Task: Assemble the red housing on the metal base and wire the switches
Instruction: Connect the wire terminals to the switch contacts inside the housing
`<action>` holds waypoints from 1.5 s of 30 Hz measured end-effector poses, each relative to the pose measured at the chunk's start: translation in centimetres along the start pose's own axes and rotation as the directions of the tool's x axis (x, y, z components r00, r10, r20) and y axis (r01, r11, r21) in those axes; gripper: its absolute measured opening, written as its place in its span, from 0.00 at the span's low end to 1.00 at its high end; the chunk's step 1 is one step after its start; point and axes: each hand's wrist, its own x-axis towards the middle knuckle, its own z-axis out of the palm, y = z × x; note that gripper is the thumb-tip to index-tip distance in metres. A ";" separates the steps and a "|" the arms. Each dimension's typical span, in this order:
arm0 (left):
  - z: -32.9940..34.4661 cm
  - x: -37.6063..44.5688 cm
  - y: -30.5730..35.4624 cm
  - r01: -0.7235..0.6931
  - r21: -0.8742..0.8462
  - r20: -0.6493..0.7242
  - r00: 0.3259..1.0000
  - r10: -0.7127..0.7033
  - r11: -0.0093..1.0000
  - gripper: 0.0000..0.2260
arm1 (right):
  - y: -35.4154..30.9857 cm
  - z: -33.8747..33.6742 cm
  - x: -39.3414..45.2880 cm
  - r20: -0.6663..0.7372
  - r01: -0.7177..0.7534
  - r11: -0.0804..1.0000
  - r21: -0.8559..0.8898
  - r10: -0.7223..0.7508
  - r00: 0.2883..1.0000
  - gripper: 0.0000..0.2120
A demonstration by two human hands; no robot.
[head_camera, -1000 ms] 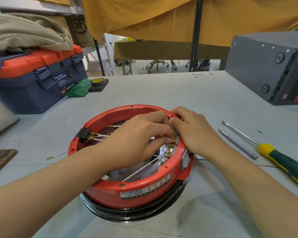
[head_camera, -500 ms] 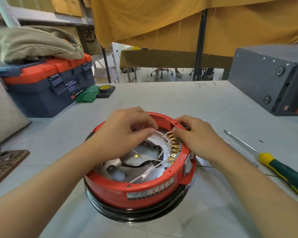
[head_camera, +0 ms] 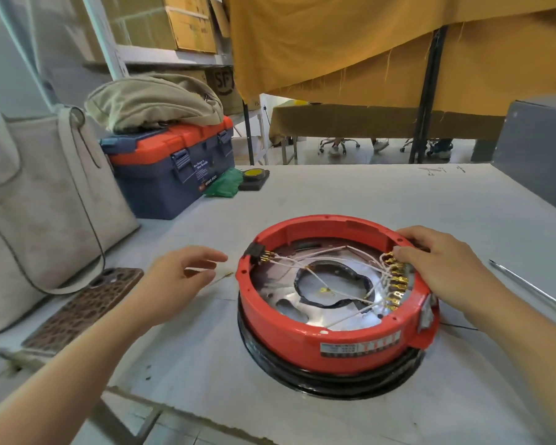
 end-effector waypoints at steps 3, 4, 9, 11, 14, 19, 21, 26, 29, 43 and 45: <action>-0.1 0.0 -1.4 0.042 0.164 0.055 0.997 -0.052 0.986 0.13 | 0.1 0.0 0.0 -0.012 -0.020 1.000 0.003 0.020 1.000 0.08; 0.0 0.1 -1.7 0.037 0.211 0.059 0.997 -0.051 0.977 0.13 | 0.1 0.0 0.0 -0.014 -0.024 1.000 0.004 0.024 1.000 0.08; 1.3 0.8 -1.7 -0.063 0.344 0.109 0.994 0.027 0.937 0.13 | 0.0 0.0 0.0 -0.016 -0.042 0.999 0.008 0.043 0.999 0.08; 1.9 1.1 -1.7 -0.115 0.407 0.111 0.991 0.076 0.906 0.12 | 0.1 0.0 0.0 -0.012 -0.042 0.999 0.000 0.042 0.999 0.08; 2.4 1.3 -1.7 -0.132 0.483 0.053 0.991 0.122 0.866 0.09 | 0.1 0.0 0.1 -0.014 -0.042 0.999 0.005 0.042 0.999 0.08; 2.8 1.5 -1.5 -0.137 0.475 -0.001 0.988 0.156 0.869 0.01 | 0.1 0.2 0.0 -0.018 -0.042 0.999 0.006 0.042 0.999 0.08; 2.9 1.7 -1.3 -0.141 0.498 0.018 0.988 0.153 0.856 0.01 | 0.0 0.2 0.0 -0.025 -0.042 0.999 -0.002 0.042 0.999 0.08; 3.6 2.0 -1.0 -0.138 0.627 0.027 0.987 0.156 0.766 0.05 | 0.0 0.2 0.0 -0.034 -0.034 0.999 -0.008 0.034 0.999 0.08; 3.7 2.3 -1.1 -0.113 0.605 0.018 0.992 0.129 0.788 0.04 | 0.0 0.1 0.0 -0.019 -0.035 0.999 -0.006 0.035 0.999 0.07; -0.8 1.7 6.3 -0.018 -0.499 0.043 0.998 0.046 0.866 0.08 | -0.2 -1.1 -0.3 0.063 -0.007 0.963 -0.270 0.025 0.998 0.12; -0.5 1.3 7.4 -0.019 -0.492 0.104 0.991 0.081 0.870 0.08 | -0.1 -1.1 -0.2 0.057 0.001 0.962 -0.274 0.015 0.998 0.13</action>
